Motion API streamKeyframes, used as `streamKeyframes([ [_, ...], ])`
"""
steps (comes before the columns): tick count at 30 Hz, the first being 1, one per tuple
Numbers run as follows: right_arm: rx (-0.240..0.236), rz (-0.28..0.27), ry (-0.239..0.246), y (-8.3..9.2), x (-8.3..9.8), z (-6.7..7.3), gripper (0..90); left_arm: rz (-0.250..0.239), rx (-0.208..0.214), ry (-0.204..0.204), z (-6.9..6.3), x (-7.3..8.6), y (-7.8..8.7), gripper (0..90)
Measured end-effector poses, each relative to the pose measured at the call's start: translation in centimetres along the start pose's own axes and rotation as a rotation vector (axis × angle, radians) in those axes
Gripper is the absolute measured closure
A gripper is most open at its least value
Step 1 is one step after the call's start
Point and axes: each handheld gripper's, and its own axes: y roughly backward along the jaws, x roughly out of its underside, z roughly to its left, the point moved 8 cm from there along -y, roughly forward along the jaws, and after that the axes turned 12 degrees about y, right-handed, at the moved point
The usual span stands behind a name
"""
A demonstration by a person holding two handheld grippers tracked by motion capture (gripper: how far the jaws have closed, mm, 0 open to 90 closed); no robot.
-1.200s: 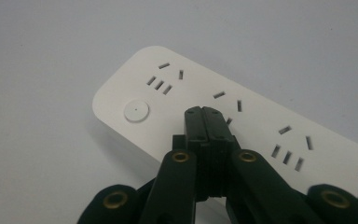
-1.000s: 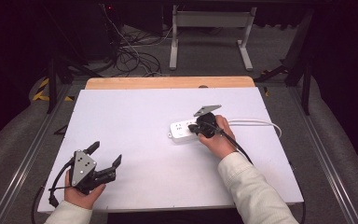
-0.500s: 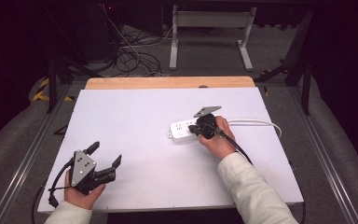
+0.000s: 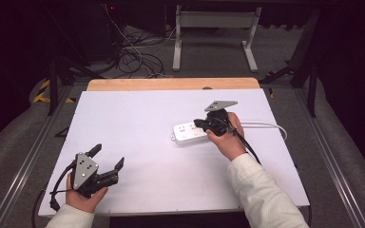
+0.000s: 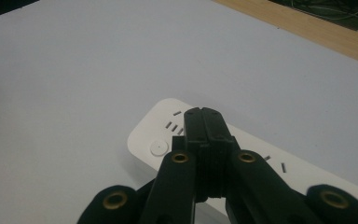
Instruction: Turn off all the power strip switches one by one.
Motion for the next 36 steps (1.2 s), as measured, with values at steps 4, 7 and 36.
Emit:
streamKeyframes([
  [4, 0.011, -0.007, 0.01, 0.2, -0.1, -0.2, 90.0, 0.001, 0.001, 0.0, 0.1, 0.0, 0.0, 17.3],
  [7, 0.023, -0.01, 0.011, 0.4, -0.1, -0.7, 90.0, 0.0, -0.002, 0.0, 0.1, 0.0, 0.0, 17.2],
  [36, 0.067, 0.098, -0.006, 0.6, 4.2, -4.0, 90.0, 0.005, -0.002, 0.002, 0.1, 0.1, -0.1, 17.3],
])
